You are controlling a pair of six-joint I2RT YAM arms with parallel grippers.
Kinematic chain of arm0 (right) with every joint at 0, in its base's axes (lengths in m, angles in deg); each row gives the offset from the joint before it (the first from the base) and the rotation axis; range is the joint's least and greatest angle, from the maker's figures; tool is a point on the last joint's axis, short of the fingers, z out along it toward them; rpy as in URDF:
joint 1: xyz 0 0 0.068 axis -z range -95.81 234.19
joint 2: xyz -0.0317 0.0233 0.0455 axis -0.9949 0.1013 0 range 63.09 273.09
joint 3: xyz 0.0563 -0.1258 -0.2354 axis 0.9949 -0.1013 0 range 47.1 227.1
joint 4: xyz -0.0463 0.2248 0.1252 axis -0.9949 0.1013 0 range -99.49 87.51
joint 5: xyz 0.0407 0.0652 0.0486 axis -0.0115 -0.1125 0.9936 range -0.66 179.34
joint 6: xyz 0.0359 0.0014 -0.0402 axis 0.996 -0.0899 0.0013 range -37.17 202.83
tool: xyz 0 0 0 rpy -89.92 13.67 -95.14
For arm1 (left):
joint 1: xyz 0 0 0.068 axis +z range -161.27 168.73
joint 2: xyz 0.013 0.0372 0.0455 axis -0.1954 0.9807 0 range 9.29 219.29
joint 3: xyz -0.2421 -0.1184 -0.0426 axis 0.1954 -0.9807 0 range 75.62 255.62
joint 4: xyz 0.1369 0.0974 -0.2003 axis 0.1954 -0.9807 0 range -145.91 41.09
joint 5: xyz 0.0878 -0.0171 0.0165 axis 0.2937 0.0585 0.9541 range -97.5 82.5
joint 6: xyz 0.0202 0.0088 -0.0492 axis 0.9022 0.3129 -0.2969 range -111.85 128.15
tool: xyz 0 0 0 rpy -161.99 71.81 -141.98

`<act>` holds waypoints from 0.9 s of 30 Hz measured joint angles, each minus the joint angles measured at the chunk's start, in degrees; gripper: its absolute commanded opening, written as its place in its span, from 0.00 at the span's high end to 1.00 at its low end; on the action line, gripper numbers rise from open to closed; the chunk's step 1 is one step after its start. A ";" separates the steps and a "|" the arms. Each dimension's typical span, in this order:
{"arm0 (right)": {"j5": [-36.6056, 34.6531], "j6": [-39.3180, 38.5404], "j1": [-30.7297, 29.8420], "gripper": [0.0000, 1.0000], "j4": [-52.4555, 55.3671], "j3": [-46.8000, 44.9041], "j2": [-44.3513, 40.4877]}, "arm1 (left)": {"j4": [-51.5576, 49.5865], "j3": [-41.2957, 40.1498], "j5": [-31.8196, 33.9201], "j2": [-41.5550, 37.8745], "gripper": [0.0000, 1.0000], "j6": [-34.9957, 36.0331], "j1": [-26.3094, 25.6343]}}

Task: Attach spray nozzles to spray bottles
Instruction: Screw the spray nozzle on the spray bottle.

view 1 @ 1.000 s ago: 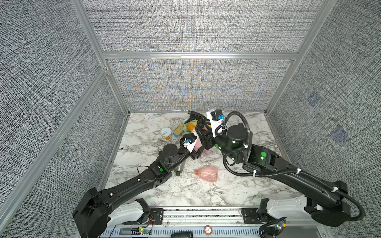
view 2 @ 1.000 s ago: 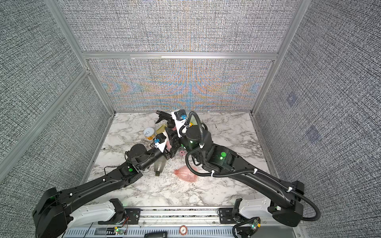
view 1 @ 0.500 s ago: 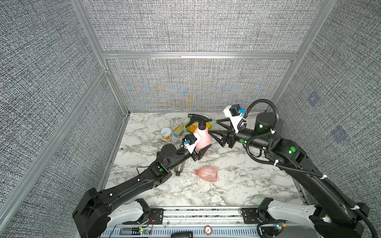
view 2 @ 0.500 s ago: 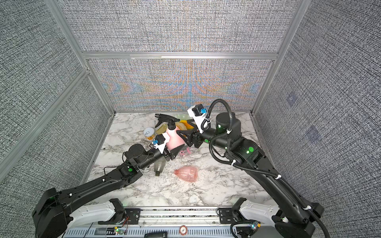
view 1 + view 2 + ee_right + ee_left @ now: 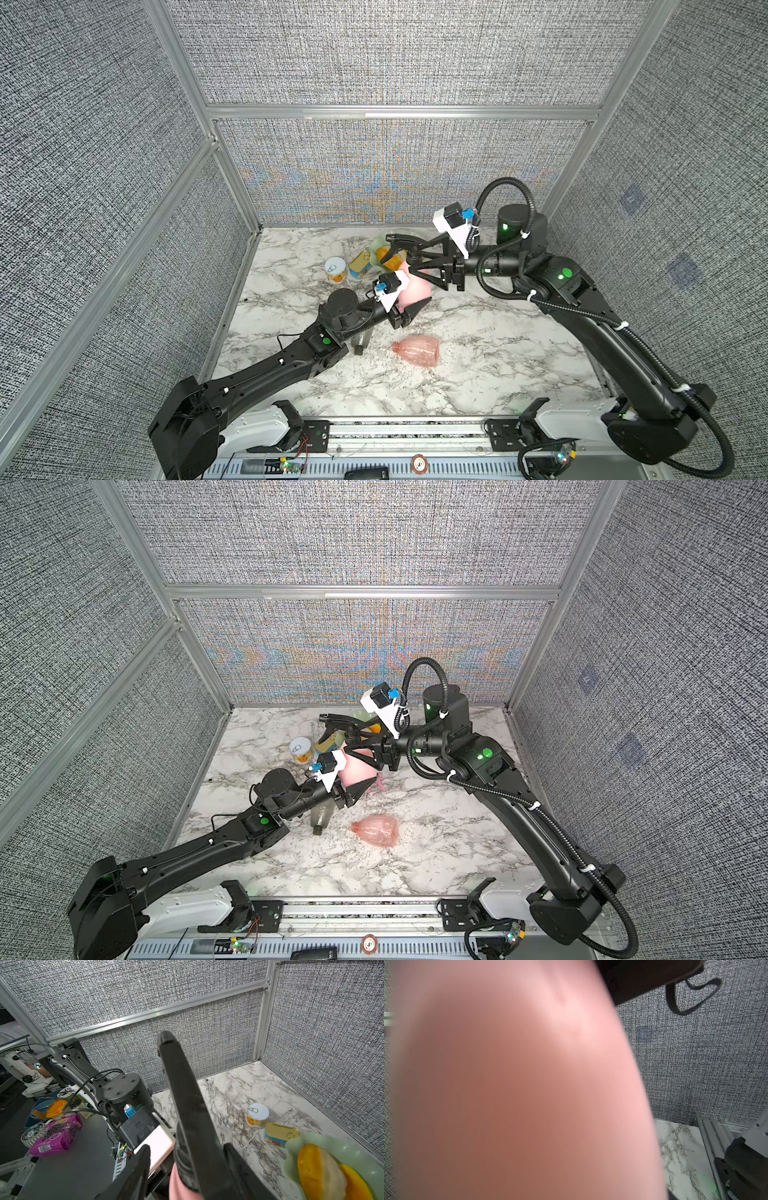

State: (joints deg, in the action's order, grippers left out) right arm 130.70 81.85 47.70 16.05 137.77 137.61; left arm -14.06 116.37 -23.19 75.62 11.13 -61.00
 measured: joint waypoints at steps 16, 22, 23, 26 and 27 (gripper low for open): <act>-6.14 2.67 -1.25 0.92 -11.39 -8.61 -2.19 | -2.84 0.26 -0.09 0.31 0.31 -2.64 0.04; -20.24 5.44 -6.38 1.00 -16.13 -13.20 -4.11 | -4.26 0.26 2.99 0.55 0.31 -2.97 0.07; -23.54 5.68 -7.72 1.00 -17.00 -13.97 -4.44 | -4.55 0.26 3.78 0.55 0.31 -2.84 0.04; -32.57 6.36 -11.41 1.00 -18.67 -15.47 -5.18 | -5.05 0.26 5.05 0.55 0.31 -2.32 0.04; -34.49 6.43 -12.22 1.00 -18.95 -15.65 -5.20 | -5.11 0.26 5.27 0.55 0.31 -2.05 0.04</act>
State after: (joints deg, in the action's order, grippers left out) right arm 96.21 88.28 35.48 -2.90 122.12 132.41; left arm -19.17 116.64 -17.92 76.16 9.08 -60.96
